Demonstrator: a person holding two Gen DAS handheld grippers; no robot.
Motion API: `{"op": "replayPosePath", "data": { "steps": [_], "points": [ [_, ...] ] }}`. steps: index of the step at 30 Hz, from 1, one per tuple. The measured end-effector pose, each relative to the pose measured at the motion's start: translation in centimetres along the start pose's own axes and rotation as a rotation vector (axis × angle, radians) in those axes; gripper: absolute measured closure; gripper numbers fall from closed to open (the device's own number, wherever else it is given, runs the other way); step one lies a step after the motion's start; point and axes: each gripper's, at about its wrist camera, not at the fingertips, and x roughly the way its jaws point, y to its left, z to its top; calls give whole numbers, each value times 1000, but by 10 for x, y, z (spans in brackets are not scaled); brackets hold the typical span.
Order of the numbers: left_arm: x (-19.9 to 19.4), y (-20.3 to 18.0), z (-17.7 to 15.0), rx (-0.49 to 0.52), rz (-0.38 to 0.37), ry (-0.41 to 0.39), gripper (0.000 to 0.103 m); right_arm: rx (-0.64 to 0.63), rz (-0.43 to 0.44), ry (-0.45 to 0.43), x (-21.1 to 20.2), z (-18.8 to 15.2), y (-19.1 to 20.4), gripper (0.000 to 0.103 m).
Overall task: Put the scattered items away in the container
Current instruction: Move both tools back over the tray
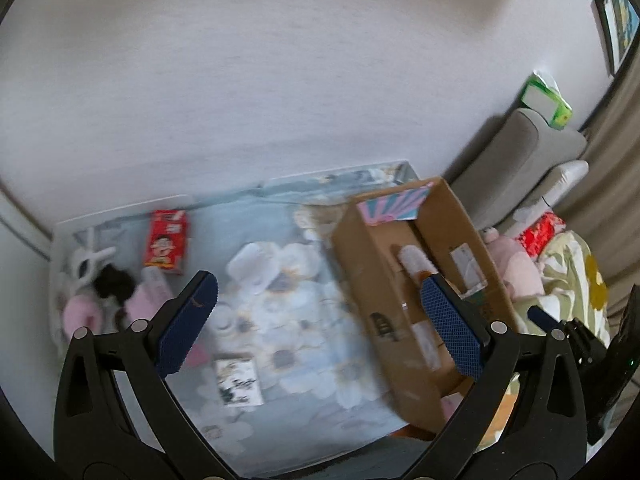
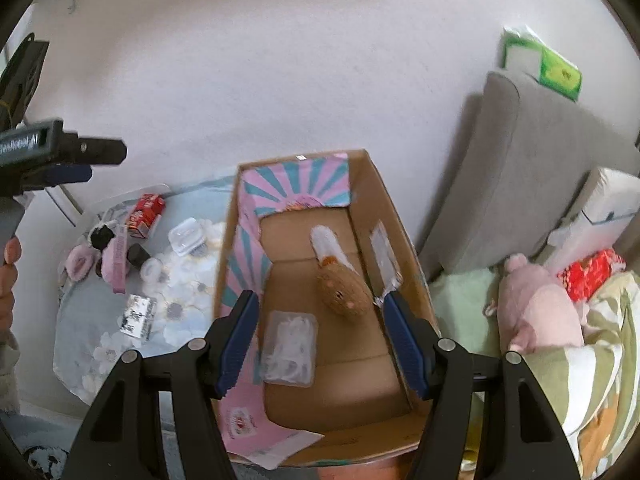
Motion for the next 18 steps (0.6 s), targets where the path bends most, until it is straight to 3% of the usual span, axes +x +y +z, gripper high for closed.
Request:
{"op": "replayPosePath", "data": {
  "steps": [4,10,18],
  "points": [
    [-21,20,-11,-39,25,-32,2,-25,4,-5,-3,8,15,42],
    [-45,59,-33,-113,87,-70,1,-104,76,-12,-3,16,47,42],
    [-77,136,-62,-225,279,-92,1,-181,190,-10,6,24,93,42]
  ]
}}
